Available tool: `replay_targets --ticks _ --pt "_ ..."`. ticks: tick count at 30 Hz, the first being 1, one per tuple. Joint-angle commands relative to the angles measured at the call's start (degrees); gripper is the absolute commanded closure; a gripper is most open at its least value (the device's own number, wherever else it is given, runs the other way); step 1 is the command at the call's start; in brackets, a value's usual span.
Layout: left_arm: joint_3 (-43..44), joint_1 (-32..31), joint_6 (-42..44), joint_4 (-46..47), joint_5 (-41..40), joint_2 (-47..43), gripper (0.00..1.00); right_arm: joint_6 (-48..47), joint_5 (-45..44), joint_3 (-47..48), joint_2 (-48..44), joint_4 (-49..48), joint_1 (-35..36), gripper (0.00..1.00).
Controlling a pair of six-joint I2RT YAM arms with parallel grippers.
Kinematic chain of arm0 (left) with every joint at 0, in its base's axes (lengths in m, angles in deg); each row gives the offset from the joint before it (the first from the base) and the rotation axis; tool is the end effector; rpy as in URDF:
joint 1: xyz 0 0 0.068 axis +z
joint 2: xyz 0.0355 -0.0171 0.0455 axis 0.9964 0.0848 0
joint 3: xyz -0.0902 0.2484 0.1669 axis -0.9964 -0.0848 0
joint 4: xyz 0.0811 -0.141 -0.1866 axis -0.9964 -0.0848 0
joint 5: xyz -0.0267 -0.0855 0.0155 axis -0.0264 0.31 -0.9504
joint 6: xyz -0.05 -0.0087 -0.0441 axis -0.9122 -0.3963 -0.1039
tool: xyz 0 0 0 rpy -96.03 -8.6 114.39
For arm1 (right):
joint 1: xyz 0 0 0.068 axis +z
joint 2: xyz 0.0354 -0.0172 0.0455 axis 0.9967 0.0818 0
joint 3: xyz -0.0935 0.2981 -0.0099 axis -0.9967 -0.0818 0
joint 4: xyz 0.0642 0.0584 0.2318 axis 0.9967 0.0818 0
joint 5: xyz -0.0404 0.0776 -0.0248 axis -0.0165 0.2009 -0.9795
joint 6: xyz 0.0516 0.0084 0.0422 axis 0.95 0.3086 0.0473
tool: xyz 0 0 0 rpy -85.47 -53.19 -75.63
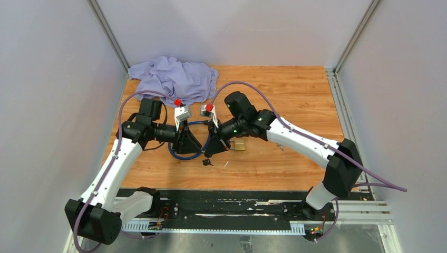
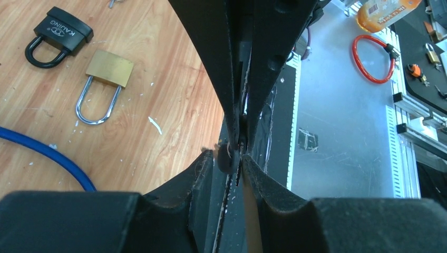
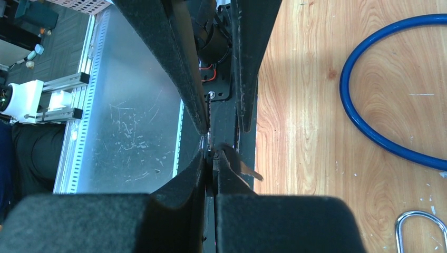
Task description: Unlock with the key
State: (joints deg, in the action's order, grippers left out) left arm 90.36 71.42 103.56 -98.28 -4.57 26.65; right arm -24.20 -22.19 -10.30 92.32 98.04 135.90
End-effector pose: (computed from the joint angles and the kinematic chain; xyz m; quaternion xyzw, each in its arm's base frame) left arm 0.1415 -0.0848 0.3503 0.4097 0.7031 -0.4946 0.3052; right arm 0.1882 0.2975 0.3632 -0.5255 0.6164 0.5468 0.2120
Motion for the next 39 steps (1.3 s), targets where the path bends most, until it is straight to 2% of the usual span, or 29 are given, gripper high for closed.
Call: replay_targets --ticks 1,6,7,11,21,22,26,27,31,34,36,39 --pt "0.76 -0.30 0.24 -0.08 0.92 -0.08 0.69 -0.59 1.23 2.50 0.77 -0.09 1.18 0.99" --pt "0.02 -0.35 0.84 0.03 0.70 -0.57 0.70 -0.64 1.16 2.60 0.73 -0.01 1.23 0.99" --pt "0.07 -0.30 0.87 0.07 1.01 -0.54 0.73 -0.64 1.14 2.59 0.64 0.00 1.26 0.99" --pt "0.05 -0.31 1.70 0.04 2.86 -0.51 0.98 -0.64 0.98 2.59 0.51 0.03 1.27 0.99" --pt "-0.83 -0.35 1.48 0.03 4.79 -0.54 1.00 -0.94 -3.62 2.00 -1.69 -0.54 1.27 0.99" --pt "-0.60 -0.35 1.34 0.01 4.77 -0.43 1.00 -1.01 -4.08 1.91 -1.81 -0.52 1.20 0.95" --pt "1.10 -0.34 1.53 0.07 2.81 -0.21 1.00 -0.79 -5.66 1.34 -2.89 -1.00 0.91 0.61" --pt "1.80 -0.35 2.08 -0.16 1.96 -0.12 1.00 -0.28 -5.45 0.97 -3.34 -1.66 0.46 0.57" --pt "4.76 -0.42 9.76 -3.83 -0.27 -0.42 1.00 4.14 -1.24 -0.08 -5.68 -6.31 -2.38 0.51" --pt "7.17 -1.65 17.58 -3.89 -3.85 -1.81 1.00 11.49 2.11 -2.07 -7.49 -13.23 -5.46 0.41" --pt "8.68 -3.81 24.98 -3.96 -8.15 -3.26 1.00 17.16 2.75 -3.25 -8.09 -19.33 -7.46 0.37" --pt "9.64 -7.12 42.12 -4.32 -12.49 -6.31 1.00 22.75 2.89 -3.16 -7.90 -22.49 -9.24 0.34"
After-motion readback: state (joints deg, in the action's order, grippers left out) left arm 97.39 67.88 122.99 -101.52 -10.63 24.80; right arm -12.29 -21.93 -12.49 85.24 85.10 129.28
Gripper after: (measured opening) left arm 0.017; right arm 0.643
